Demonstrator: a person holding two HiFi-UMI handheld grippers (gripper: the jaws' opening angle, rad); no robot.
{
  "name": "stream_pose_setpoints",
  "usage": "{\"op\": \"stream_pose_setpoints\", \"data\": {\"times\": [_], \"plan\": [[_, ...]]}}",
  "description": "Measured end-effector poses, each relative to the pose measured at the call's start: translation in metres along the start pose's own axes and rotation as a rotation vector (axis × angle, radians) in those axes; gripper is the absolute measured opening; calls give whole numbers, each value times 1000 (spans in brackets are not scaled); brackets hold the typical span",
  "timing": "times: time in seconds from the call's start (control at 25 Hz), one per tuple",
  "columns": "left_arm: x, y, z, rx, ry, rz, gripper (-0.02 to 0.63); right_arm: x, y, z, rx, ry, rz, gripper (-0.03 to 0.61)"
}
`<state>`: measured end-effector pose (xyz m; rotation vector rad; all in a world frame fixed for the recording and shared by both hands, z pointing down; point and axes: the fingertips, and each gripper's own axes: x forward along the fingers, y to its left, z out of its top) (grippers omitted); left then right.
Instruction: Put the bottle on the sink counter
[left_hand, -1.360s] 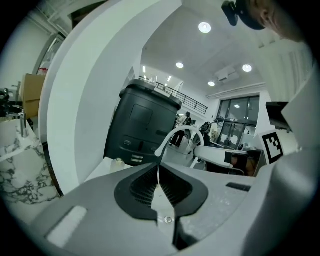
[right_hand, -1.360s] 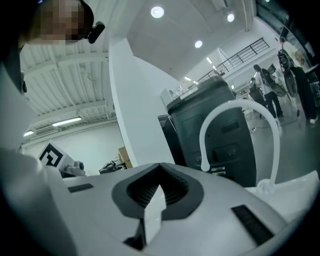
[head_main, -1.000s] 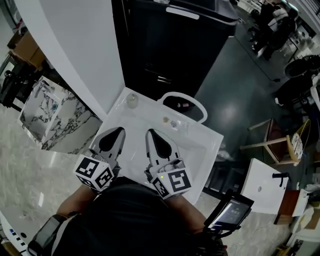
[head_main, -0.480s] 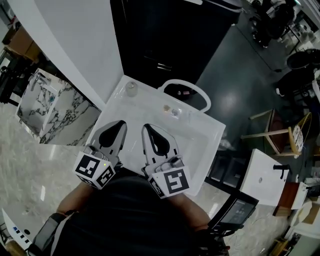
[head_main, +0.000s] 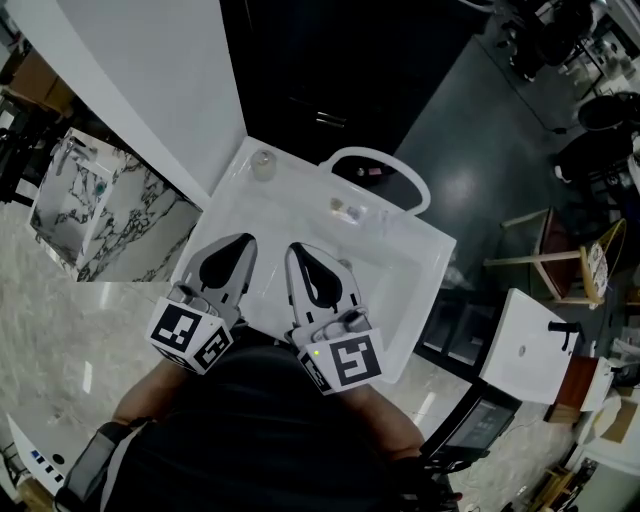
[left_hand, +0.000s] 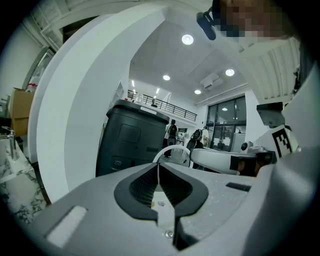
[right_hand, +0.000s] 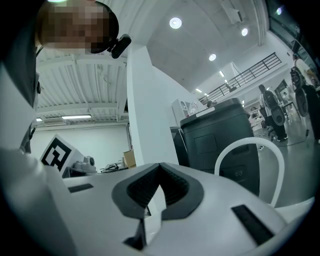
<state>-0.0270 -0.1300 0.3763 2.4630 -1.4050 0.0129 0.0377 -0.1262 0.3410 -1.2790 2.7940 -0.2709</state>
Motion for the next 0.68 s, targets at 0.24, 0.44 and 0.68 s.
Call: {"op": "stream_pose_setpoints", "data": {"times": [0.24,0.44,0.68], "plan": [[3,8,-7,-12,17,-5,11,6,-2,-9,13,17,-15,-5],[7,12,-8,-19,29,-13,11,9,-5,-12,22,25,-29,-5],[14,21,-11,-22,33,-18,11,17,-10,-16,30,30,-39,-5]]}}
